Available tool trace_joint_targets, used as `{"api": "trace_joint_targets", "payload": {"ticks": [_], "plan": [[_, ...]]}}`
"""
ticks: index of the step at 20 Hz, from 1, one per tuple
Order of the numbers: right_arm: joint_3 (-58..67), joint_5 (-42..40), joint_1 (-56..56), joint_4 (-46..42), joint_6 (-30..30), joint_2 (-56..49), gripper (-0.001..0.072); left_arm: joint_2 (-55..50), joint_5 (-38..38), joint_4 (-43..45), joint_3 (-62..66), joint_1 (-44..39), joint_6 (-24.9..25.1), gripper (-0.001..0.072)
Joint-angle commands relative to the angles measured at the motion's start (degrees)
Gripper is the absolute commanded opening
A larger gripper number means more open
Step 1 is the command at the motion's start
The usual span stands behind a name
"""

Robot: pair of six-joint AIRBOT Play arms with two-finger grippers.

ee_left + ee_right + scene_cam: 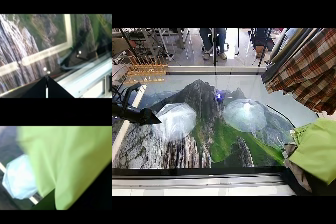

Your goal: Fold the clothes and pants, and hang the long-sleeved shirts on hangers.

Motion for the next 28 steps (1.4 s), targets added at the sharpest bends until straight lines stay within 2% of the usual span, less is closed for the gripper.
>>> {"api": "trace_joint_targets", "payload": {"ticks": [1,3,4,5,6,7,9,10,12,13,14,15,17,19,20,21,22,23,24,25,26,28], "plan": [[-16.65,-0.44,-11.21,-20.5,2.19,3.78,0.0012,0.02,3.37,0.0,0.07,-0.02,0.66,0.0013],[-19.04,-4.61,-10.84,-31.15,5.22,3.06,0.0012,0.02,3.39,0.0,0.07,-0.02,0.66,0.0013],[-18.27,-7.15,-10.84,-33.7,5.75,2.93,0.0015,0.02,3.39,-0.02,0.07,-0.02,0.63,0.0014],[-16.79,-9.53,-10.84,-34.07,5.7,2.95,0.0064,0.02,3.39,-0.02,0.07,-0.02,0.63,0.0013],[-14.27,-10.62,-10.84,-32.7,5.42,2.95,0.0408,0.02,3.39,-0.02,0.07,-0.02,0.63,0.0014],[-11.3,-11.32,-10.84,-30.51,3.78,2.95,0.072,0.02,3.39,-0.02,0.07,-0.02,0.63,0.0013],[-3.1,-11.74,-10.84,-23.76,-0.11,2.95,0.0706,0.02,3.41,-0.04,0.07,-0.02,0.63,0.0013],[1.84,-12.44,-10.84,-18.34,-0.13,2.95,0.0701,0.02,3.41,-0.11,0.07,-0.02,0.63,0.0013],[10.45,-18.01,-10.82,0.13,-0.13,2.95,0.0696,0.02,3.63,-0.2,0.07,-0.02,0.63,0.0013],[12.83,-22.69,-9.88,10.14,-0.22,2.95,0.0673,0.02,4.22,-0.17,0.07,-0.02,0.61,0.0013],[14.01,-27.04,-7.19,17.9,-1.33,2.93,0.0612,0.02,5.05,-0.04,0.07,-0.02,0.59,0.0013],[13.99,-28.68,-3.06,21.68,-4.2,2.93,0.0559,0.04,6.67,0.85,0.07,-0.04,0.11,0.0012],[13.16,-24.13,9.27,17.22,-12.09,2.03,0.0513,0.44,13.75,11.39,0.07,-0.85,-6.54,0.0011],[9.84,-20.96,23.04,7.85,-13.77,0.74,0.0506,2.25,21.35,26.51,0.07,-2.86,-14.21,0.0012],[6.95,-21.75,30.45,3.96,-13.79,0.11,0.0473,3.3,24.81,29.05,0.07,-3.5,-14.51,0.0013],[4.2,-24.2,36.89,1.05,-13.86,-0.48,0.0383,4.22,27.54,28.94,0.07,-3.78,-14.45,0.0013],[1.73,-28.17,43.17,-2.32,-14.49,-1.14,0.0174,4.79,29.97,28.57,0.07,-3.91,-14.43,0.0013],[0.44,-34.14,48.61,-6.16,-16.2,-1.86,0.0029,5.01,31.52,28.3,0.09,-3.96,-14.43,0.0013],[0.31,-41.07,52.63,-9.64,-18.23,-2.56,0.0036,4.98,32.26,28.35,0.07,-3.96,-14.43,0.0013],[0.28,-50.58,56.0,-12.04,-20.57,-2.93,0.0081,4.9,32.3,28.37,0.07,-3.93,-14.43,0.0013],[0.31,-59.47,58.21,-12.39,-21.77,-3.04,0.0172,4.87,32.3,28.35,0.07,-3.93,-14.43,0.0013],[0.31,-74.44,61.42,-12.02,-21.73,-2.78,0.0187,4.87,32.3,28.35,0.07,-3.93,-14.43,0.0014]]}}
